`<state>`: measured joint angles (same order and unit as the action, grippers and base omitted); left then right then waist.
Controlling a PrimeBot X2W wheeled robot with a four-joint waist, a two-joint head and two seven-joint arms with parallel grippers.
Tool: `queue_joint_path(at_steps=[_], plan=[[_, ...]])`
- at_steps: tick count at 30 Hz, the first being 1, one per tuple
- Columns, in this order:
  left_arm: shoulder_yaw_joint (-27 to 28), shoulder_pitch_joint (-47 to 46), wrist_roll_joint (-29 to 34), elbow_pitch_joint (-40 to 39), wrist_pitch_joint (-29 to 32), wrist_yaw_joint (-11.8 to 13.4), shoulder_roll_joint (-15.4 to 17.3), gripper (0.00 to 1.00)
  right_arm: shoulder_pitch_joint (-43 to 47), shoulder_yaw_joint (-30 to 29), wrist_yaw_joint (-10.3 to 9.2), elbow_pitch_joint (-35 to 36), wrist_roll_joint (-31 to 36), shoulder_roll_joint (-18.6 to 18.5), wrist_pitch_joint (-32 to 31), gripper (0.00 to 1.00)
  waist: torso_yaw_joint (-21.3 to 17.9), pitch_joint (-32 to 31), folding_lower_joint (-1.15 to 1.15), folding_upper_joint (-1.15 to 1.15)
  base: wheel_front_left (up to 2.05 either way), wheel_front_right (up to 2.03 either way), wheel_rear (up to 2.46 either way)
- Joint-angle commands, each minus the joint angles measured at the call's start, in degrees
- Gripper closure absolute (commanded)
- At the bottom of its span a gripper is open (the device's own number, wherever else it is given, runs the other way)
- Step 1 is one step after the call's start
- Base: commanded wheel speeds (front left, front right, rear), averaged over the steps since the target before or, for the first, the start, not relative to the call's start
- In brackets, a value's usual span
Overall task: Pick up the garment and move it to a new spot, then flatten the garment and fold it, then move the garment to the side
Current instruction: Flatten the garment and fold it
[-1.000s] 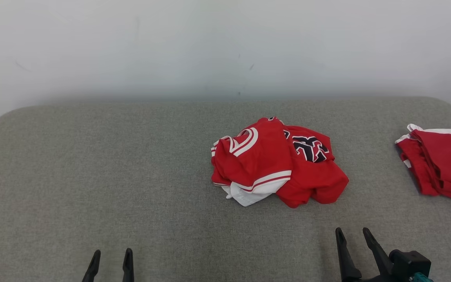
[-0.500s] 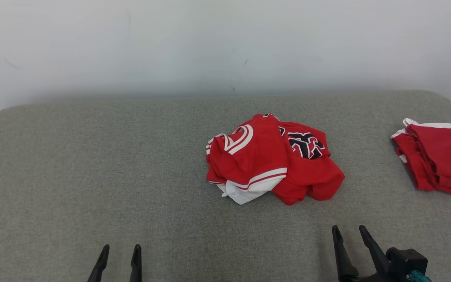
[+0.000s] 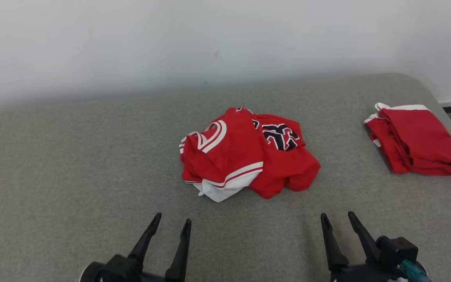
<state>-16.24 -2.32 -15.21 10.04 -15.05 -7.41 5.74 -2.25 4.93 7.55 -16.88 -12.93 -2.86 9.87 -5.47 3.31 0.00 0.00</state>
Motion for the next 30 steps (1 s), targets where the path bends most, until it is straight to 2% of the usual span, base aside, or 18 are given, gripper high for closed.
queue_joint_path(at_steps=[1,9,14,20,21,22,23,30], plan=[[-1.58,-3.83,-0.08,1.6,-0.18,-0.07,0.37,0.0,-0.62,0.86,-0.14,0.66,0.65,-0.02,0.59,0.0,-3.82,2.01,0.0,0.0,0.0,0.0,0.0],[-3.89,-11.71,-1.54,9.72,0.38,0.04,-0.1,0.0,-1.56,4.14,-0.14,2.68,0.82,-0.04,1.92,0.0,-10.16,3.7,0.0,0.0,0.0,0.0,0.0],[-2.29,-15.39,-3.34,14.79,1.82,1.46,-0.68,0.0,-1.75,4.98,-0.14,3.07,0.57,-0.02,2.34,0.0,-13.99,4.65,0.0,0.0,0.0,0.0,0.0],[-1.1,-18.15,-3.43,18.38,2.31,3.62,-0.49,0.0,-1.82,5.18,-0.14,2.82,0.11,-0.01,2.71,0.0,-16.2,5.19,0.0,0.0,0.0,0.0,0.0],[-0.96,-18.34,-3.49,18.85,2.25,4.08,-0.55,0.03,-1.91,5.21,-0.14,2.76,0.15,-0.02,2.74,0.0,-16.38,5.19,0.0,0.0,0.0,0.0,0.0],[-0.76,-18.71,-3.53,19.07,1.99,4.56,-0.6,0.8,-1.99,5.19,-0.14,2.7,0.18,-0.02,2.73,0.0,-16.48,5.19,0.0,0.0,0.0,0.0,0.0],[-0.45,-19.11,-3.77,18.92,1.68,4.85,-0.67,1.0,-2.06,5.15,-0.14,2.6,0.18,-0.01,2.78,0.0,-16.55,5.15,0.0,0.0,0.0,0.0,0.0],[-0.27,-20.81,-4.4,17.66,0.52,4.89,-1.31,1.0,-1.44,4.64,-0.14,2.32,0.54,-0.01,2.58,0.0,-15.34,3.91,0.0,0.0,0.0,0.0,0.0]])
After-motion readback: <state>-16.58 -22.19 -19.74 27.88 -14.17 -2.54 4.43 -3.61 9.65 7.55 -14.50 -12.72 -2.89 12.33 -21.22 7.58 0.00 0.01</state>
